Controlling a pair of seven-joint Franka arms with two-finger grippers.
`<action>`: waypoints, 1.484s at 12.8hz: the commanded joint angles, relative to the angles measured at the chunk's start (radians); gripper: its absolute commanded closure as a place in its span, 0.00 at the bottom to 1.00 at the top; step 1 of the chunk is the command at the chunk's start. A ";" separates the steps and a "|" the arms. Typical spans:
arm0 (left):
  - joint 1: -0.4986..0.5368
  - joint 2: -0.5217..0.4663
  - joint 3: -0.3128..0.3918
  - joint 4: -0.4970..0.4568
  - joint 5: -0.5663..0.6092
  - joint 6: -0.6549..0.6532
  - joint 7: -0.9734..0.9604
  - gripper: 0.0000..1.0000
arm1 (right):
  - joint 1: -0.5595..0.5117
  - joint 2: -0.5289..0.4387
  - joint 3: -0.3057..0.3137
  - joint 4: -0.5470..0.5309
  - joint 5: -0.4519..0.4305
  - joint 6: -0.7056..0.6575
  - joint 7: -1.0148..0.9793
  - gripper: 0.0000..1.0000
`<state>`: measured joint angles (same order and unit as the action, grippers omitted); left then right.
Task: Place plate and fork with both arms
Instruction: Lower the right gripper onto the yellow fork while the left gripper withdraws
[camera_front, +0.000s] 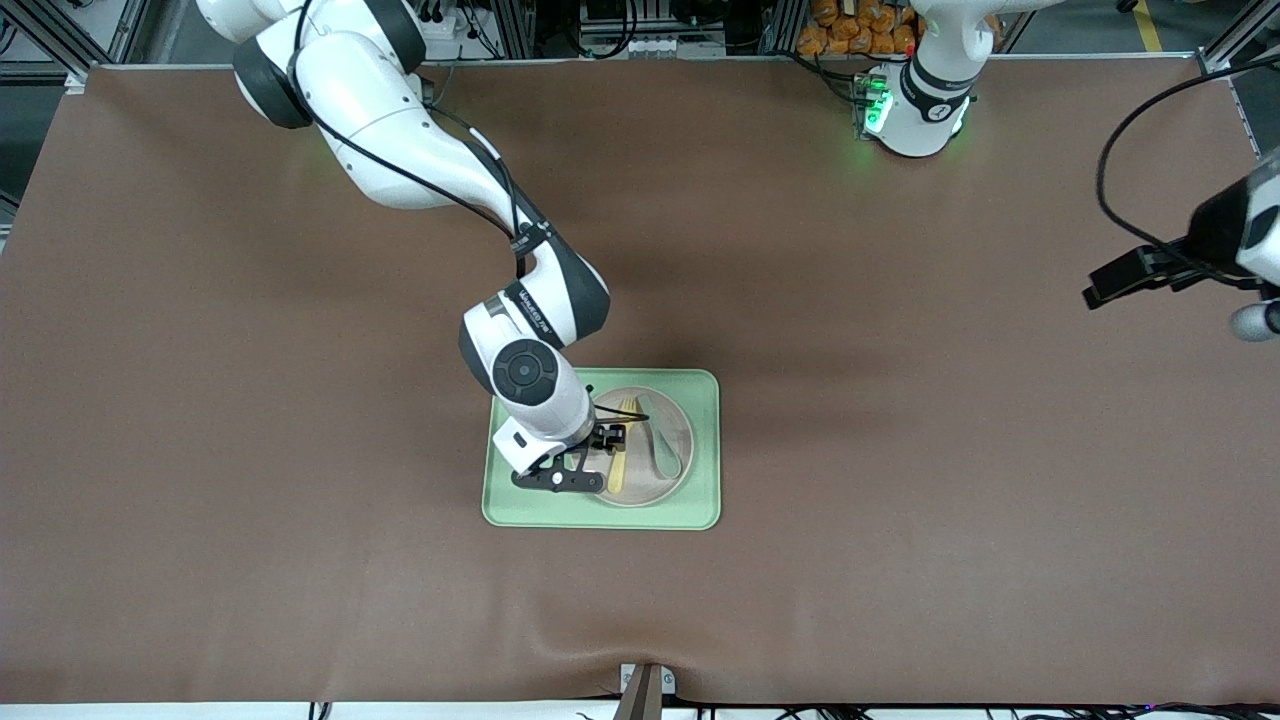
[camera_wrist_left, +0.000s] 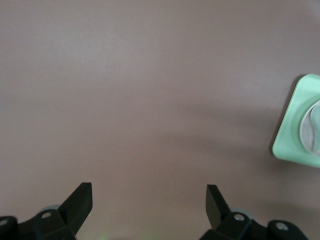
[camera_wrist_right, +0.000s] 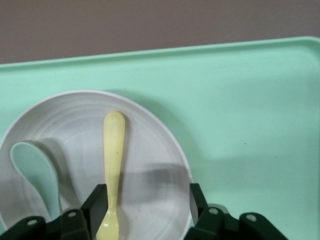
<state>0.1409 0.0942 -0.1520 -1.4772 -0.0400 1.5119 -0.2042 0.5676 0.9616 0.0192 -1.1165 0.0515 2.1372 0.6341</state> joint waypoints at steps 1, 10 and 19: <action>0.016 -0.056 -0.009 -0.071 -0.020 -0.001 0.057 0.00 | 0.020 0.046 -0.010 0.053 -0.018 0.004 0.021 0.30; 0.009 -0.048 -0.041 -0.018 -0.009 0.025 0.141 0.00 | 0.087 0.069 -0.012 0.060 -0.019 0.003 0.092 0.39; 0.014 -0.088 -0.064 -0.018 -0.017 -0.048 0.215 0.00 | 0.101 0.083 -0.015 0.060 -0.021 -0.010 0.093 0.48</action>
<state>0.1479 0.0268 -0.2091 -1.4937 -0.0464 1.4783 -0.0155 0.6531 1.0227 0.0172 -1.0968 0.0514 2.1444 0.7014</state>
